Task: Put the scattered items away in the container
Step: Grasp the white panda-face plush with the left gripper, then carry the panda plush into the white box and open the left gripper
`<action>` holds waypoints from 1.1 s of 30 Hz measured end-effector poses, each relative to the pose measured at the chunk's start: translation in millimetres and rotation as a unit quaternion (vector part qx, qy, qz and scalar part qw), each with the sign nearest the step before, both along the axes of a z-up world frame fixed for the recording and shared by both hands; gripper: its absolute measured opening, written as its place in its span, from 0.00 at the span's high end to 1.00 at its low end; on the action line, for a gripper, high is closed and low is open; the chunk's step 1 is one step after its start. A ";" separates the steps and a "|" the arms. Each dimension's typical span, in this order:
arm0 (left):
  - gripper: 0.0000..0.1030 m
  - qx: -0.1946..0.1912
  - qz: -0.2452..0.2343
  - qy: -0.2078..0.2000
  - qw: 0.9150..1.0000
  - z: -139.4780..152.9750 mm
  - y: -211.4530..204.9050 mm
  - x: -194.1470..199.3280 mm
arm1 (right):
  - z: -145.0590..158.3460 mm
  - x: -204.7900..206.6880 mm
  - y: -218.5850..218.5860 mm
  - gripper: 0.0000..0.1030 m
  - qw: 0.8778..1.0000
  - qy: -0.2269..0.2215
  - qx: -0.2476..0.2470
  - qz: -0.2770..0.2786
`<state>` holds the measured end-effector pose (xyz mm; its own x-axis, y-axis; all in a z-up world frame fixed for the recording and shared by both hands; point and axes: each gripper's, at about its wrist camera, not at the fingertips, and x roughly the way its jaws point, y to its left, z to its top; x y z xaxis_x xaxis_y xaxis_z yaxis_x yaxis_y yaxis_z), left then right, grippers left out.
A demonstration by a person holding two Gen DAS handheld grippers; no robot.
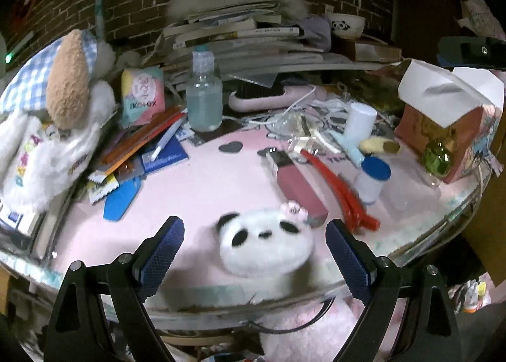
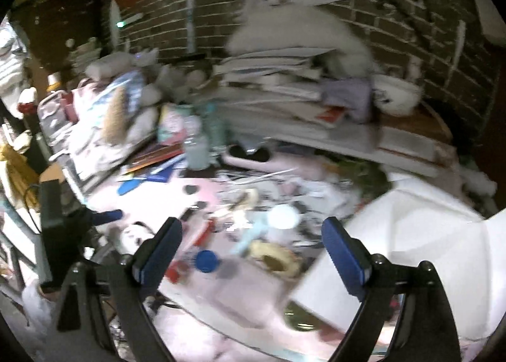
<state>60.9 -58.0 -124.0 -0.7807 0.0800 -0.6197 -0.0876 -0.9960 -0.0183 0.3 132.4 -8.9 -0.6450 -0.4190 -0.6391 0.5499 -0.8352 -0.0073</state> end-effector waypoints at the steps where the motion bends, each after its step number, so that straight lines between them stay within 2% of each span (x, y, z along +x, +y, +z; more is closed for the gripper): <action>1: 0.14 0.002 0.002 0.000 1.000 -1.8 -0.7 0.4 | -4.4 1.3 -5.6 0.14 1.000 -0.008 -0.006 0.009; 3: 0.19 0.002 0.003 0.003 1.000 -4.4 -1.2 0.5 | -11.0 4.0 -12.1 0.14 0.999 -0.019 -0.021 0.021; 5: 0.38 0.004 0.001 0.000 1.000 -6.9 -1.4 -1.5 | -17.4 5.4 -18.6 0.14 0.999 -0.022 -0.026 0.028; 7: 0.46 0.005 0.001 -0.005 1.000 -9.2 -1.2 -4.6 | -22.1 7.5 -22.3 0.14 0.999 -0.018 -0.025 0.026; 17: 0.55 0.013 0.010 -0.007 1.000 -6.7 -3.5 -9.3 | -63.6 11.5 -28.8 0.14 0.999 -0.034 -0.017 0.004; 23: 0.56 0.021 0.020 -0.010 1.000 -3.0 -11.7 -17.8 | -69.7 6.8 -18.2 0.14 0.999 -0.038 -0.022 -0.021; 33: 0.56 0.016 0.010 0.028 0.999 37.1 -10.2 -25.9 | -72.3 7.2 -13.8 0.14 0.998 -0.041 -0.034 -0.025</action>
